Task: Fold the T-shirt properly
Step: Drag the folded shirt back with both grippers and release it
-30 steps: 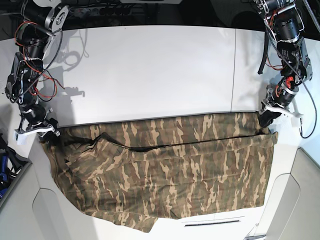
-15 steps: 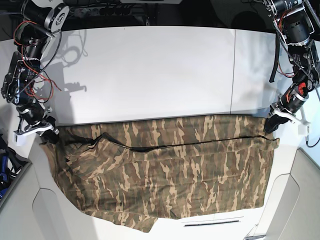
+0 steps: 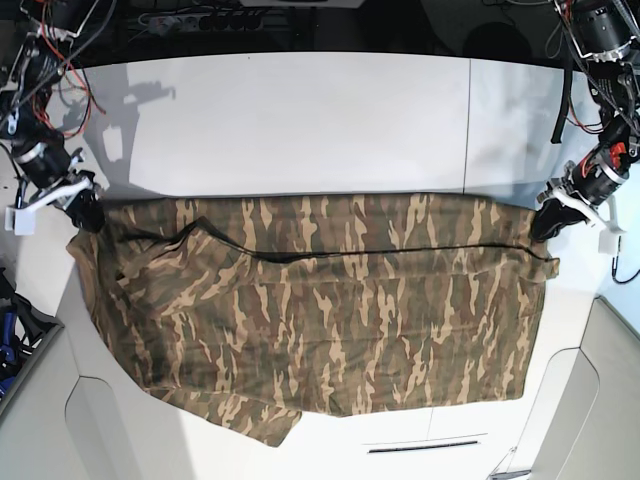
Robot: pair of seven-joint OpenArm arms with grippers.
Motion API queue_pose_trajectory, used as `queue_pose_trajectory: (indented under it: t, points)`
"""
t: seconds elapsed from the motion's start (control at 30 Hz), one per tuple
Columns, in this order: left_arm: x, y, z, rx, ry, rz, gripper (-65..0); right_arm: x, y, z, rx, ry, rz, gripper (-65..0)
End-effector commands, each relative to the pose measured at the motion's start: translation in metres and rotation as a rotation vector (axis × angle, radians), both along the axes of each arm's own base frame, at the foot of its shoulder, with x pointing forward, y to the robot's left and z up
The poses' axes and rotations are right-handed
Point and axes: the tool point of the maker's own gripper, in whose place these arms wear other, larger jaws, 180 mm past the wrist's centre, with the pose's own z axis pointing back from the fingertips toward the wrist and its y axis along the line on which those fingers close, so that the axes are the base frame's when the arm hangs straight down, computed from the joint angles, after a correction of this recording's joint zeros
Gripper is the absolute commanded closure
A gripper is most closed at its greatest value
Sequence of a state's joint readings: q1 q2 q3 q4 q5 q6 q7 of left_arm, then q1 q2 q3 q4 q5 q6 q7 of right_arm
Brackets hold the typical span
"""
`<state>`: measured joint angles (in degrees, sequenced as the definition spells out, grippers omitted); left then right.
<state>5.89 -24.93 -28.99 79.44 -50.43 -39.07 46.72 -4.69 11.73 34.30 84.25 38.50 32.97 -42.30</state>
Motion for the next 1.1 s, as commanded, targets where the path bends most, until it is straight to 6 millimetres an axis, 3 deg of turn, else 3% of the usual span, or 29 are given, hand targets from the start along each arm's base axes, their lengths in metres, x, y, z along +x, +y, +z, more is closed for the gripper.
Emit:
queue_pose_trajectory:
  t: [0.0, 0.17, 0.37, 0.5, 1.07]
  points:
    - [0.004, 0.002, 0.017, 0.019, -0.050, -0.021, 0.0, -0.001, -0.004, 0.013, -0.017, -0.039, 0.007, 0.0]
    - [-0.021, 0.000, 0.022, 0.041, -0.040, -0.040, 0.0, -0.040, -0.001, 0.009, -0.023, 0.011, 0.026, 0.0]
    - [-0.050, 0.004, 0.033, 0.086, -0.039, -0.043, 0.0, -0.076, -0.020, 0.015, -0.018, 0.031, -0.029, 0.0]
    - [-0.069, -0.004, 0.032, 0.081, -0.014, -0.067, 0.0, -0.097, -0.027, 0.013, 0.021, 0.077, -0.048, 0.0]
    - [-0.139, -0.031, 0.016, 0.053, 0.116, -0.117, 0.0, -0.156, -0.037, -0.008, 0.016, 0.229, -0.074, 0.0]
